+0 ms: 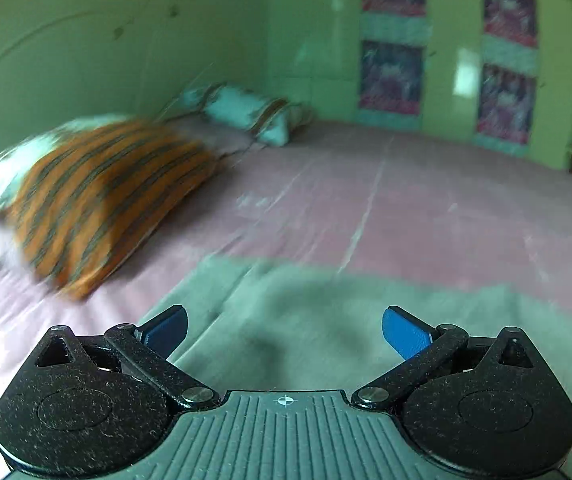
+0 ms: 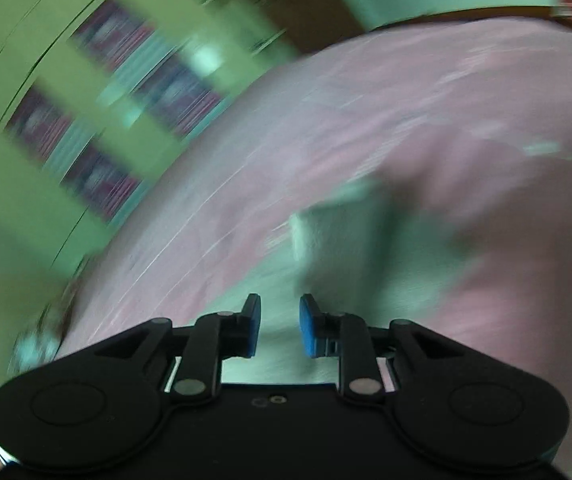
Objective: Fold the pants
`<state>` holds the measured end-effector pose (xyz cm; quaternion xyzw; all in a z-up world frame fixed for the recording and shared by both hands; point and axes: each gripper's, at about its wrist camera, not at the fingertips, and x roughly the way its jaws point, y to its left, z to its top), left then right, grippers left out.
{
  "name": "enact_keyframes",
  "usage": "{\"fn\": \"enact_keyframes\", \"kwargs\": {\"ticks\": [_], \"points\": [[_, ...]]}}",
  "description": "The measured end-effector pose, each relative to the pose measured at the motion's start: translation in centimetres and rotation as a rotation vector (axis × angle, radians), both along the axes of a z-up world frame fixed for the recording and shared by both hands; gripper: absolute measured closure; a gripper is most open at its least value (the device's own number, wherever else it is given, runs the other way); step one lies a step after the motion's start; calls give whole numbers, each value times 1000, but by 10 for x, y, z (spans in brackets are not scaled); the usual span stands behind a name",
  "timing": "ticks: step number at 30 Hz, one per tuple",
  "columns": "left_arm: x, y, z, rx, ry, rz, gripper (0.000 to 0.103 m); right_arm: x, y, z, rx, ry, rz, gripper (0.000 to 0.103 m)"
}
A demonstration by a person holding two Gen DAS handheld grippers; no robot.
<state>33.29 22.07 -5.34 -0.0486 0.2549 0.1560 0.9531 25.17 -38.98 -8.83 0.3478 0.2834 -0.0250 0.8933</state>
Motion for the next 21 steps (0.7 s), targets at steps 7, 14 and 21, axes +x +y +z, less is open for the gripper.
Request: {"fn": "enact_keyframes", "kwargs": {"ticks": [7,14,21], "points": [[105,-3,-43,97,221,-62,0,125,229,-18,-230,109,562,90],[110,22,-47,174,230,-22,0,187,377,-30,-553,152,749,90],[97,64,-64,-3,228,-25,0,206,427,-39,-547,149,848,88]]}}
